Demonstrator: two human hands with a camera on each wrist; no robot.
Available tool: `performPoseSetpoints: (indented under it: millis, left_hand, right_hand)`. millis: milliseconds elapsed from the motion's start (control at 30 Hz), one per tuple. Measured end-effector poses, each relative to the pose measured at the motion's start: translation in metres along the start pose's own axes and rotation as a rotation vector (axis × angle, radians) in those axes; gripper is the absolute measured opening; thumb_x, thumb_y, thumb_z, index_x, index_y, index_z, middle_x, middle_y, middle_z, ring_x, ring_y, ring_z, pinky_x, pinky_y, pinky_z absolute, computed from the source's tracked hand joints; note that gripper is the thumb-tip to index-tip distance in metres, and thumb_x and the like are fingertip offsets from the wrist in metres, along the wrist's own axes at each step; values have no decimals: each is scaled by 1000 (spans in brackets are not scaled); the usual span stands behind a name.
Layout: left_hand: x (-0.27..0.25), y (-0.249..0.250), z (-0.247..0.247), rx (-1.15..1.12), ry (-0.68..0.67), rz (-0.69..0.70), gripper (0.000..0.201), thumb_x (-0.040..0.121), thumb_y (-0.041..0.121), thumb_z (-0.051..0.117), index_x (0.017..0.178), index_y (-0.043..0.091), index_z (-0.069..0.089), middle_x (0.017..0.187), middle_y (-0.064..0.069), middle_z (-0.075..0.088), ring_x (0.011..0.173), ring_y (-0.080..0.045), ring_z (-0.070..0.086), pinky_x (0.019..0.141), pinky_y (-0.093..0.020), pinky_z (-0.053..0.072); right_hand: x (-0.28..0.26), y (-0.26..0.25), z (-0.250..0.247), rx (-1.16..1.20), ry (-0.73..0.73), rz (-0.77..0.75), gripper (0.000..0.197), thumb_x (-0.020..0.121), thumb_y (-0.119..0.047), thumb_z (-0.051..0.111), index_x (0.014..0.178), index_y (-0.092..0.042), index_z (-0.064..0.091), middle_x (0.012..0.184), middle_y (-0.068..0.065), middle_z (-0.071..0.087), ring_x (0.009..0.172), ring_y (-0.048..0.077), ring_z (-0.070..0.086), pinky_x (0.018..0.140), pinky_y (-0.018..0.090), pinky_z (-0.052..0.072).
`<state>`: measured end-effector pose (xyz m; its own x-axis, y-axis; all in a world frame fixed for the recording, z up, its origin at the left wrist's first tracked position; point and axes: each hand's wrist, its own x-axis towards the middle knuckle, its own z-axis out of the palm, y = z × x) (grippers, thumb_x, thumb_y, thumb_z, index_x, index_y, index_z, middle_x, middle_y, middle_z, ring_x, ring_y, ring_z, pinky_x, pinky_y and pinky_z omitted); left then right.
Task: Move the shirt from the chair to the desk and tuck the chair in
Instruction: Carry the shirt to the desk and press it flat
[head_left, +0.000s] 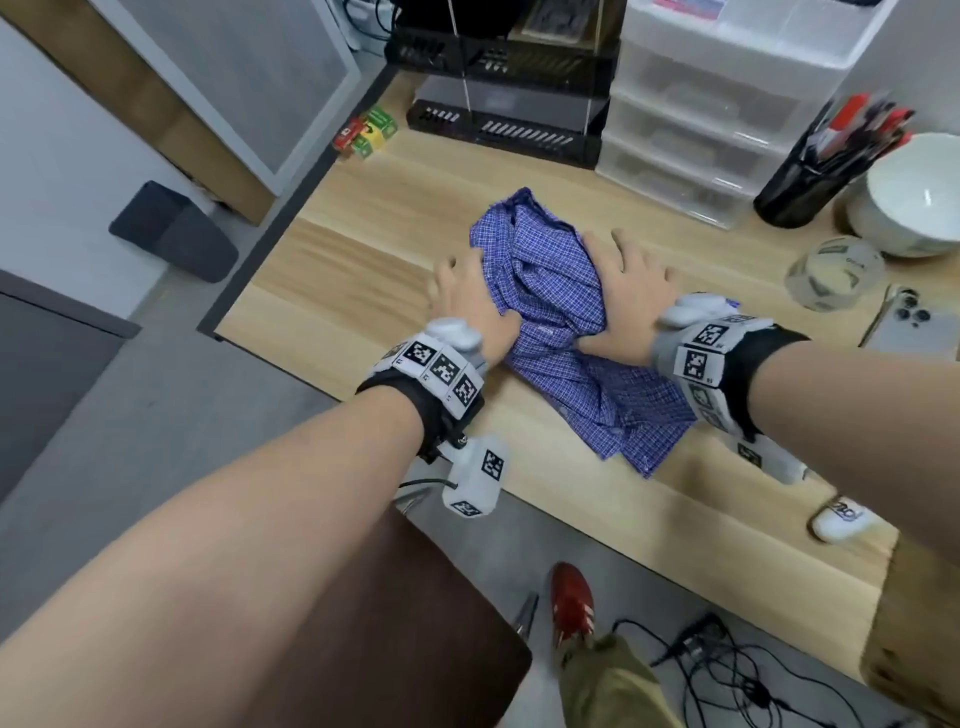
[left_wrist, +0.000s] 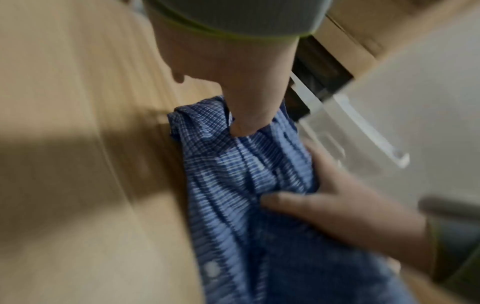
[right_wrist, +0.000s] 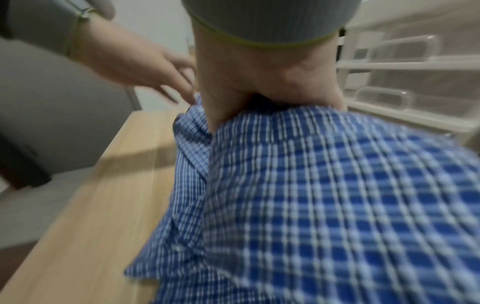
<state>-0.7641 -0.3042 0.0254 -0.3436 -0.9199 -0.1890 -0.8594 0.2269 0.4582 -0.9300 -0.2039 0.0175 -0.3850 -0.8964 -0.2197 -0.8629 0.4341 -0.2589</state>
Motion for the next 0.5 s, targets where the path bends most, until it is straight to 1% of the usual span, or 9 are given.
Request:
performPoseSetpoints:
  millis: [33, 67, 100, 167, 200, 300, 367, 433, 500]
  left_hand:
    - [-2, 1, 5, 129, 21, 175, 82, 78, 26, 76, 152, 20, 41, 156, -15, 41, 139, -37, 44, 114, -47, 43]
    - [1, -2, 12, 246, -10, 305, 82, 81, 24, 74, 155, 22, 39, 163, -15, 34, 146, -39, 37, 117, -49, 39]
    - [2, 1, 15, 329, -49, 402, 81, 85, 24, 72, 158, 23, 37, 167, -14, 29, 151, -40, 30, 120, -50, 35]
    - [8, -2, 26, 422, -139, 441, 74, 90, 26, 68, 157, 24, 37, 171, -11, 22, 157, -40, 18, 124, -52, 30]
    - [8, -3, 29, 455, -171, 439, 70, 92, 26, 66, 155, 24, 39, 172, -10, 21, 158, -39, 14, 124, -54, 30]
    - [10, -10, 39, 537, -236, 433, 61, 94, 28, 64, 151, 25, 42, 173, -7, 18, 159, -37, 11, 126, -56, 24]
    - [8, -14, 41, 570, -228, 414, 58, 95, 31, 62, 150, 26, 42, 173, -5, 18, 160, -36, 11, 127, -58, 18]
    - [5, -17, 42, 613, -194, 405, 56, 96, 35, 59, 149, 28, 43, 173, -5, 19, 160, -35, 13, 128, -60, 10]
    - [1, -20, 40, 629, -161, 413, 56, 97, 40, 55, 150, 28, 43, 173, -7, 18, 160, -36, 12, 128, -61, 6]
  right_hand:
    - [0, 3, 9, -24, 8, -36, 128, 60, -58, 83, 162, -31, 10, 165, 15, 24, 144, 41, 37, 111, 61, 33]
    - [-1, 4, 16, -51, -15, -59, 129, 63, -63, 80, 163, -33, 5, 169, 13, 19, 147, 40, 34, 114, 62, 30]
    - [0, 7, 25, -70, -55, -71, 128, 66, -67, 77, 163, -33, 1, 170, 11, 17, 149, 39, 32, 116, 63, 27]
    - [4, 12, 40, -113, -124, -68, 124, 70, -68, 73, 163, -34, -2, 171, 8, 15, 152, 36, 28, 117, 65, 23]
    - [4, 13, 46, -135, -139, -65, 123, 72, -67, 73, 163, -34, -3, 171, 7, 14, 152, 34, 26, 117, 67, 22]
    - [9, 14, 60, -166, -176, -72, 118, 77, -64, 72, 162, -35, -4, 172, 6, 14, 155, 34, 20, 118, 71, 18]
    - [12, 12, 67, -173, -188, -81, 116, 79, -63, 72, 163, -35, -4, 172, 5, 13, 156, 35, 18, 119, 71, 17]
    - [14, 10, 69, -180, -172, -93, 115, 79, -62, 72, 163, -35, -2, 172, 6, 15, 155, 35, 20, 118, 71, 17]
    - [14, 7, 69, -183, -157, -101, 116, 78, -63, 73, 163, -34, 0, 171, 8, 17, 154, 36, 22, 118, 70, 17]
